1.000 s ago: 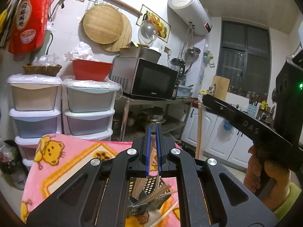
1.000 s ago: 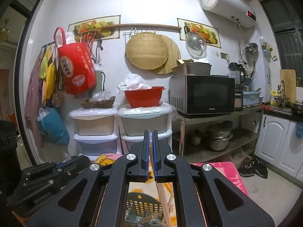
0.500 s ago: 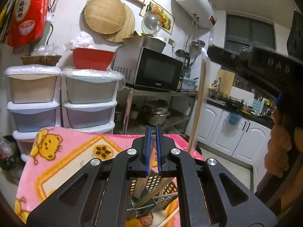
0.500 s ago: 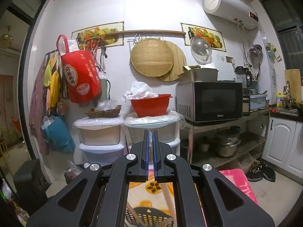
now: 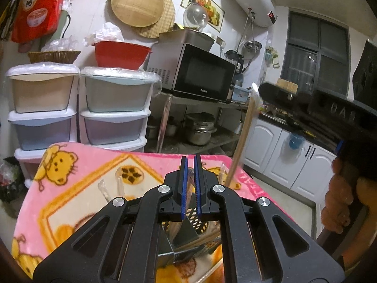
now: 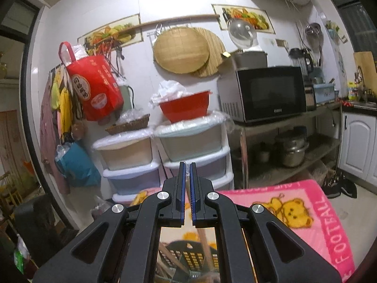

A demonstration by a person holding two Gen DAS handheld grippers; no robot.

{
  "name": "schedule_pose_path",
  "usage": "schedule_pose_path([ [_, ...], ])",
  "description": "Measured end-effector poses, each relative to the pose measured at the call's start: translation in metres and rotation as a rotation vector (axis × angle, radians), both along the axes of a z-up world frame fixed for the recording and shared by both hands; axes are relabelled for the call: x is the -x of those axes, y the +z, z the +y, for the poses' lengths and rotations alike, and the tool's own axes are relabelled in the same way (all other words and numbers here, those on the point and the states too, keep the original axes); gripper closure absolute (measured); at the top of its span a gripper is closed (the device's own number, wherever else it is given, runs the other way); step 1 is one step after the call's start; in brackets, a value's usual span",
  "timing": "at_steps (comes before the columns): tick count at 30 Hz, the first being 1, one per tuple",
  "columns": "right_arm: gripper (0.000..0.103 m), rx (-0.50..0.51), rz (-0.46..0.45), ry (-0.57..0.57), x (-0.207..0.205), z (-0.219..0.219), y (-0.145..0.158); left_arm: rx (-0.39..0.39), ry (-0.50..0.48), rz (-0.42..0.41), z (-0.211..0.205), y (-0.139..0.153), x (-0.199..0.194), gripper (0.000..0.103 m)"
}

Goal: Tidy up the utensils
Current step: 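Carry both held chopsticks over the basket and lower them in, then open both tools to release the chopsticks into the basket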

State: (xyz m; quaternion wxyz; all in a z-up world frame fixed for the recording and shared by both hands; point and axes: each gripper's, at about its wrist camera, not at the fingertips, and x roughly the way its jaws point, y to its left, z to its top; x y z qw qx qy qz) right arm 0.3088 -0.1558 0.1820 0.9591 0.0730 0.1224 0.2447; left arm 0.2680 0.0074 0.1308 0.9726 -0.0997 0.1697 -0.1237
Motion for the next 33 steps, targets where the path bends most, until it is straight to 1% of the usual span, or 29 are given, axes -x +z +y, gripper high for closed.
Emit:
schedule_pose_path([
  [7,0.099,0.047,0.033,-0.01,0.008,0.0,-0.024,-0.009,-0.003,0.031,0.0,-0.006,0.001,0.1],
  [8,0.097,0.056,0.038,-0.018,0.009,-0.001,-0.026,-0.009,-0.003,0.037,-0.001,-0.007,0.001,0.1],
  [9,0.093,0.06,0.046,-0.023,0.01,-0.001,-0.028,-0.009,-0.004,0.043,-0.001,-0.007,0.002,0.1],
  [11,0.069,0.055,0.067,-0.032,0.011,-0.005,-0.034,-0.014,-0.004,0.051,-0.001,-0.008,0.004,0.097],
  [12,0.068,0.053,0.077,-0.048,0.013,-0.008,-0.037,-0.017,-0.004,0.053,-0.001,-0.007,0.004,0.093],
  [13,0.068,0.055,0.081,-0.055,0.015,-0.01,-0.04,-0.021,-0.002,0.054,-0.002,-0.008,0.006,0.086],
  [15,0.068,0.062,0.09,-0.059,0.021,-0.014,-0.046,-0.027,0.0,0.063,-0.002,-0.009,0.009,0.08],
  [17,0.068,0.068,0.103,-0.07,0.026,-0.018,-0.051,-0.03,0.0,0.073,-0.002,-0.01,0.012,0.077],
  [19,0.068,0.059,0.115,-0.071,0.031,-0.024,-0.055,-0.033,0.002,0.075,0.0,-0.011,0.016,0.068],
  [20,0.066,0.056,0.12,-0.074,0.033,-0.026,-0.056,-0.034,0.002,0.076,0.0,-0.011,0.017,0.066],
  [22,0.064,0.051,0.137,-0.078,0.039,-0.031,-0.061,-0.03,0.002,0.078,0.001,-0.011,0.021,0.059],
  [23,0.063,0.051,0.144,-0.079,0.042,-0.033,-0.063,-0.029,0.004,0.08,0.002,-0.011,0.024,0.057],
  [25,0.063,0.05,0.154,-0.086,0.048,-0.038,-0.066,-0.025,0.007,0.082,0.005,-0.012,0.028,0.05],
  [29,0.062,0.044,0.168,-0.098,0.059,-0.047,-0.071,-0.012,0.014,0.082,0.012,-0.011,0.037,0.045],
  [33,0.062,0.048,0.179,-0.107,0.069,-0.051,-0.075,0.029,0.029,0.073,0.028,-0.007,0.046,0.043],
])
